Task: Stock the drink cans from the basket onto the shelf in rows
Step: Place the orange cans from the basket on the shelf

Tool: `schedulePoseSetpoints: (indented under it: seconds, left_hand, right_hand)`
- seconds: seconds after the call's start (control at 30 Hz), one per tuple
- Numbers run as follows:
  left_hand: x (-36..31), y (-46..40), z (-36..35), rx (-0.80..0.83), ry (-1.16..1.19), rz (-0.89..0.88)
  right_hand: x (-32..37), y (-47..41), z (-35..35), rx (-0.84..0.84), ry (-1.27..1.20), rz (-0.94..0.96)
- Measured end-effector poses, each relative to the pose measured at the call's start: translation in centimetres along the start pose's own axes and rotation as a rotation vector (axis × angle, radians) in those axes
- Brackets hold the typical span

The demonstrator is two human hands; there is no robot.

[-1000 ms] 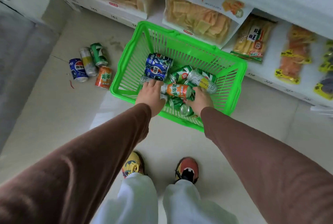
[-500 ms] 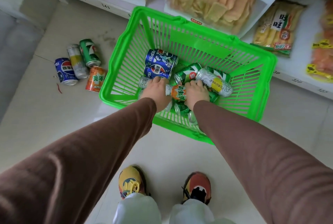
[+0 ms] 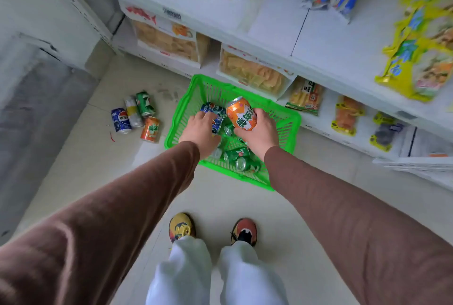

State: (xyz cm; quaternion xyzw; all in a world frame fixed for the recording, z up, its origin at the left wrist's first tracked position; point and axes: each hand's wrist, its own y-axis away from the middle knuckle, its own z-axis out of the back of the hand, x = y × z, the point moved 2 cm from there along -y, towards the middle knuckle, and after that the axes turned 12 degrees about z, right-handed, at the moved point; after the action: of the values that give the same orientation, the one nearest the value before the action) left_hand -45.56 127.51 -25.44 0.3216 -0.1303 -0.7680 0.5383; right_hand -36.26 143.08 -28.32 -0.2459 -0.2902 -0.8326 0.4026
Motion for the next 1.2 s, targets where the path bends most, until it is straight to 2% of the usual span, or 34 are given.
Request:
schedulePoseSetpoints:
  seconds: [0.17,0.3,0.53,0.73,1.0,1.2]
  left_hand:
    - [-6.4,7.4,14.1,-0.092,0.091,-0.096]
    - [-11.2,13.0,24.7,-0.184,0.155,-0.237]
    - [-18.0,19.2,38.1,-0.356,0.217,-0.446]
    - [-23.7,18.6,44.0,-0.411,0.212,-0.537]
    - [-29.2,11.3,45.5,-0.362,0.159,-0.444]
    - [-31.6,6.2,47.2,-0.355,0.131,-0.384]
  right_hand:
    - [13.3,4.3,12.1,-0.139,-0.118,0.062]
    - [22.9,7.2,21.4,-0.244,-0.167,0.146]
    - [34.6,10.0,34.8,-0.459,-0.256,0.274]
    - [37.5,6.7,41.5,-0.566,-0.286,0.287]
    - [34.7,-2.9,44.1,-0.545,-0.395,0.187]
    - [34.5,-9.2,44.4,-0.544,-0.378,0.141]
